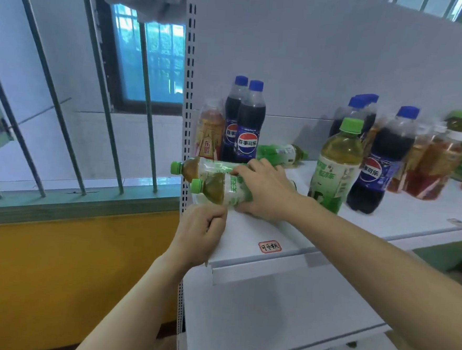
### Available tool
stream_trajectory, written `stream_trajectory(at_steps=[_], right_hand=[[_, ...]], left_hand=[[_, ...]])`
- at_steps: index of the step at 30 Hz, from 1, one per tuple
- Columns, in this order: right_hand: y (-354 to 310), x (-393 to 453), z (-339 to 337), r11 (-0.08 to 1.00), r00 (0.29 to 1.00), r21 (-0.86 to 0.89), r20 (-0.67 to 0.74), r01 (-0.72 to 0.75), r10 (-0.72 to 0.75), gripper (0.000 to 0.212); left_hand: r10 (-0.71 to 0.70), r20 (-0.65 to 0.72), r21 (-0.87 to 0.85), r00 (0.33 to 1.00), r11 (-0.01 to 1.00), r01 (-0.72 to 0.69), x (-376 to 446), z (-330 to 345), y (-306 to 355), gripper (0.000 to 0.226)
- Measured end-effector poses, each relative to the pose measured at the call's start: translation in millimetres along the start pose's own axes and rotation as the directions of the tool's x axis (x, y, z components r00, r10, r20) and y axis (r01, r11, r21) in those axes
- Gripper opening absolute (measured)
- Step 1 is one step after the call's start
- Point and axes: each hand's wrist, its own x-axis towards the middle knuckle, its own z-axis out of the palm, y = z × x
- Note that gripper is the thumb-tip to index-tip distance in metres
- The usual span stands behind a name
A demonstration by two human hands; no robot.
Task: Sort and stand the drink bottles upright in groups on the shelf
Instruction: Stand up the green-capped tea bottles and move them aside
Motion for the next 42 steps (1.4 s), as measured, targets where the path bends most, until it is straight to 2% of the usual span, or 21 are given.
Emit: stream_trajectory(at_steps=[6,10,14,17,20,22,23,26,30,33,34,36,38,40,42], right_hand=[[0.8,-11.8,3.7,0.985,0.994,0.171,-0.096,-0.028,0.045,0.071],[1.1,-20.4,2.1,0.926,0.954,0.369,-0.243,-0.075,0.174,0.069],[-3.2,-17.5,-1.7,0.770,0.886,0.626,-0.279,-0.125,0.371,0.070],[-12.6,-15.3,-0.2,0.669,0.793,0.723,-0.300,-0.174,0.530,0.064],[-17.0,-13.8,3.0,0.520,0.729,0.844,-0.274,-0.130,0.627,0.064],[-19.0,-12.4,4.7,0.409,0.711,0.907,-0.219,-0.104,0.668,0.064],[-20.0,-12.5,5.7,0.392,0.712,0.915,-0.208,-0.102,0.671,0.065],[-22.4,-14.0,7.9,0.421,0.727,0.902,-0.228,-0.093,0.648,0.069],[-19.0,-16.3,8.0,0.402,0.730,0.912,-0.221,-0.079,0.646,0.073],[-19.8,-25.6,11.8,0.408,0.743,0.913,-0.263,-0.015,0.615,0.079],[-21.4,-31.7,13.3,0.440,0.734,0.898,-0.306,0.011,0.606,0.080],[-25.5,-45.0,14.8,0.588,0.683,0.807,-0.465,0.064,0.563,0.075],[-31.9,-53.5,13.6,0.730,0.641,0.666,-0.629,0.152,0.440,0.061],[-38.5,-47.6,8.5,0.792,0.680,0.571,-0.671,0.217,0.297,0.048],[-51.0,-27.8,0.0,0.826,0.773,0.525,-0.604,0.203,0.194,0.042]], left_hand=[[0.027,-0.017,0.008,0.999,1.000,-0.026,-0.3,1.1,-4.5,0.040],[0.021,-0.027,0.027,0.999,0.999,-0.020,0.6,3.2,-7.3,0.040],[0.017,-0.028,0.038,0.999,0.999,-0.016,2.7,4.3,-8.0,0.039],[0.010,-0.037,0.039,0.999,0.999,-0.008,2.1,4.6,-6.1,0.040],[0.010,-0.041,0.041,0.999,0.999,-0.008,1.5,5.3,-5.2,0.039],[-0.004,-0.041,0.043,0.999,0.999,0.005,1.5,5.6,-5.6,0.039],[-0.016,-0.043,0.039,0.999,0.999,0.018,1.5,5.7,-5.4,0.039],[-0.021,-0.041,0.036,0.999,0.999,0.023,1.1,5.7,-4.5,0.039],[-0.024,-0.053,0.024,0.998,0.999,0.026,0.8,5.7,-1.3,0.039],[-0.028,-0.082,0.010,0.996,1.000,0.029,-1.6,7.6,-2.0,0.038],[-0.033,-0.106,0.001,0.994,0.999,0.033,-3.0,8.9,-4.3,0.037],[-0.075,-0.188,0.002,0.979,0.997,0.077,-4.7,10.8,-11.4,0.031],[-0.169,-0.235,0.031,0.957,0.983,0.182,-4.6,10.3,-17.5,0.019],[-0.350,-0.198,-0.026,0.915,0.935,0.352,0.2,6.1,-24.3,0.002],[-0.590,-0.038,-0.221,0.806,0.792,0.569,6.1,-2.6,-32.2,0.032]])
